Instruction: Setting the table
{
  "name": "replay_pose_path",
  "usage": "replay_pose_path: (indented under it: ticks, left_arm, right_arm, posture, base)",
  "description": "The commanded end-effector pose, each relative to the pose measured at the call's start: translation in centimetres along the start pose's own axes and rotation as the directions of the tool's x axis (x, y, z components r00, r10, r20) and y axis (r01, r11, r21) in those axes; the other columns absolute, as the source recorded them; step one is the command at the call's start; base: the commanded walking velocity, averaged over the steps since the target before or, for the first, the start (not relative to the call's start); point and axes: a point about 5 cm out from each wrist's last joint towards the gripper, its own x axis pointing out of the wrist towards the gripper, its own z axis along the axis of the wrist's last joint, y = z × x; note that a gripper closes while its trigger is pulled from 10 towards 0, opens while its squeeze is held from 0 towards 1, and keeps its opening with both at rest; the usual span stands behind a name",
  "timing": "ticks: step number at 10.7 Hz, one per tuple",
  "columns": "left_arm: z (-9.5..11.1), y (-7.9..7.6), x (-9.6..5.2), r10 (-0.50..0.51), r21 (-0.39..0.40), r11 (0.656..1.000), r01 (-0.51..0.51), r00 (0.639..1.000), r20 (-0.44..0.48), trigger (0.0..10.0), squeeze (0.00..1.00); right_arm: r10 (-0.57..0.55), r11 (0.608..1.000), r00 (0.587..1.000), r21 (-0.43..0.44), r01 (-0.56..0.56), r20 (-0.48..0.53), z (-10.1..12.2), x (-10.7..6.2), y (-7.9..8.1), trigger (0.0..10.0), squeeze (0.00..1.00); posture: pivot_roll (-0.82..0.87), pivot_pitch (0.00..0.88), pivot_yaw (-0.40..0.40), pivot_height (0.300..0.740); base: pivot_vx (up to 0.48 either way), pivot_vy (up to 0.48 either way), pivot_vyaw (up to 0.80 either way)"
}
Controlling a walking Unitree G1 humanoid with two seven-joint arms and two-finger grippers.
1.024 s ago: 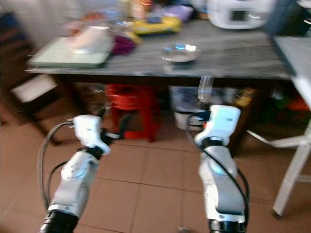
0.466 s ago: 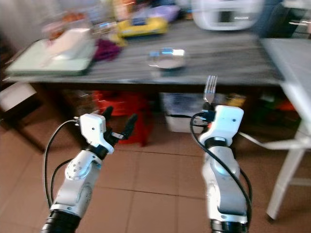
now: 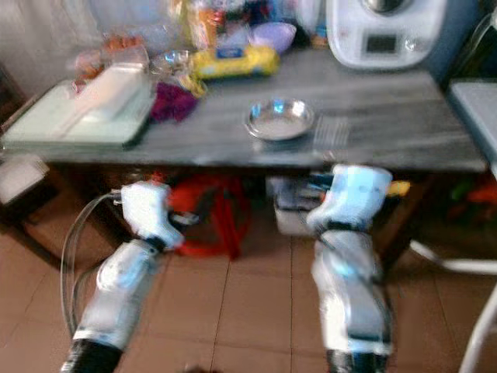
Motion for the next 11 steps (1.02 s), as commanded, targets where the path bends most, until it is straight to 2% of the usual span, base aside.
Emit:
replay_pose_path:
  ticks: [1, 4, 6, 8, 9, 11]
  left_arm:
    - [0.2, -0.8, 0.3, -0.024, -0.005, 1.000, 0.024, 1.000, 0.007, 10.0, 0.00]
    - [0.0, -0.9, 0.2, -0.035, -0.008, 0.999, 0.035, 0.999, -0.005, 10.0, 0.00]
    - [0.0, -0.9, 0.1, -0.039, -0.007, 0.999, 0.039, 0.999, -0.009, 10.0, 0.00]
    - [0.0, -0.9, 0.0, -0.041, -0.011, 0.999, 0.041, 0.999, -0.008, 10.0, 0.00]
    - [0.1, -0.9, 0.0, -0.043, -0.027, 0.999, 0.043, 0.999, 0.000, 10.0, 0.00]
    - [-0.2, -0.5, -0.9, -0.053, 0.002, 0.999, 0.053, 0.998, -0.027, 10.0, 0.00]
  right_arm:
    - [-0.015, 1.000, 1.000, -0.011, 0.015, 0.010, 0.3, 0.0, -0.6, 10.0, 0.00]
    - [-0.022, 1.000, 1.000, -0.011, 0.022, 0.012, 0.2, 0.1, -0.6, 10.0, 0.00]
    - [-0.022, 1.000, 1.000, -0.008, 0.022, 0.011, 0.2, 0.1, -0.6, 10.0, 0.00]
    - [-0.017, 1.000, 1.000, -0.009, 0.017, 0.008, 0.1, 0.1, -0.5, 10.0, 0.00]
    - [-0.016, 1.000, 1.000, -0.009, 0.016, 0.007, 0.0, 0.1, -0.4, 10.0, 0.00]
    - [-0.013, 1.000, 1.000, -0.011, 0.013, 0.004, -0.1, 0.1, -0.3, 10.0, 0.00]
  posture:
    - [-0.17, 0.131, 0.101, 0.740]
    - [-0.16, 0.129, 0.101, 0.740]
    - [-0.16, 0.128, 0.101, 0.740]
    - [-0.16, 0.129, 0.099, 0.740]
    - [-0.16, 0.129, 0.100, 0.740]
    - [-0.15, 0.129, 0.099, 0.740]
  base:
    - [0.431, 0.000, 0.00]
    - [0.373, 0.000, 0.00]
    - [0.354, 0.000, -0.62]
    - [0.336, 0.000, 0.00]
    - [0.000, 0.000, 0.00]
    - [0.000, 0.000, 0.00]
